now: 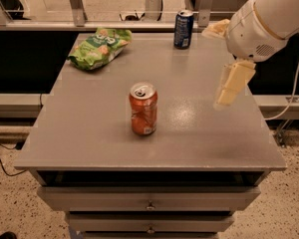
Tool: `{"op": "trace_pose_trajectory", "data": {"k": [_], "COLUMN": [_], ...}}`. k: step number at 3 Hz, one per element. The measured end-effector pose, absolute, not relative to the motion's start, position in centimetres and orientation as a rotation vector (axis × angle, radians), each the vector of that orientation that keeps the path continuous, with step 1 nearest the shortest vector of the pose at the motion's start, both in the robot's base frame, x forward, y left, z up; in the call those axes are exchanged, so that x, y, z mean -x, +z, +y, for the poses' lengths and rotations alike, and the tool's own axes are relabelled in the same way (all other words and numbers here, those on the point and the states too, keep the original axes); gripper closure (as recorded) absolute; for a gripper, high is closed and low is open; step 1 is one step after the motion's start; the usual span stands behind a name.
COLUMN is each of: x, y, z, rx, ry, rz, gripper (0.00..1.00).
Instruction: Move green rice chip bag near pepsi can
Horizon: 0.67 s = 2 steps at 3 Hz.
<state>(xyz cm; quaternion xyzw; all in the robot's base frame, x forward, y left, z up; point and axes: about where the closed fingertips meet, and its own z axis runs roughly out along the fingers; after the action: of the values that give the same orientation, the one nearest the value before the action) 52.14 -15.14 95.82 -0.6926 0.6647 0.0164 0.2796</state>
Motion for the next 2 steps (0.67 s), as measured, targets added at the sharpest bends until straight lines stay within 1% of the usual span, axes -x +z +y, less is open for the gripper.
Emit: {"op": "trace_pose_trajectory", "data": {"k": [1,2], "x": [-55.63,-55.63], "y": [95.67,95.67], "z": [-11.32,-11.31], "rx": [1.956,1.956], "ry": [0.075,0.075], "rz": [1.558,1.557], "gripper": [0.0,0.0]}}
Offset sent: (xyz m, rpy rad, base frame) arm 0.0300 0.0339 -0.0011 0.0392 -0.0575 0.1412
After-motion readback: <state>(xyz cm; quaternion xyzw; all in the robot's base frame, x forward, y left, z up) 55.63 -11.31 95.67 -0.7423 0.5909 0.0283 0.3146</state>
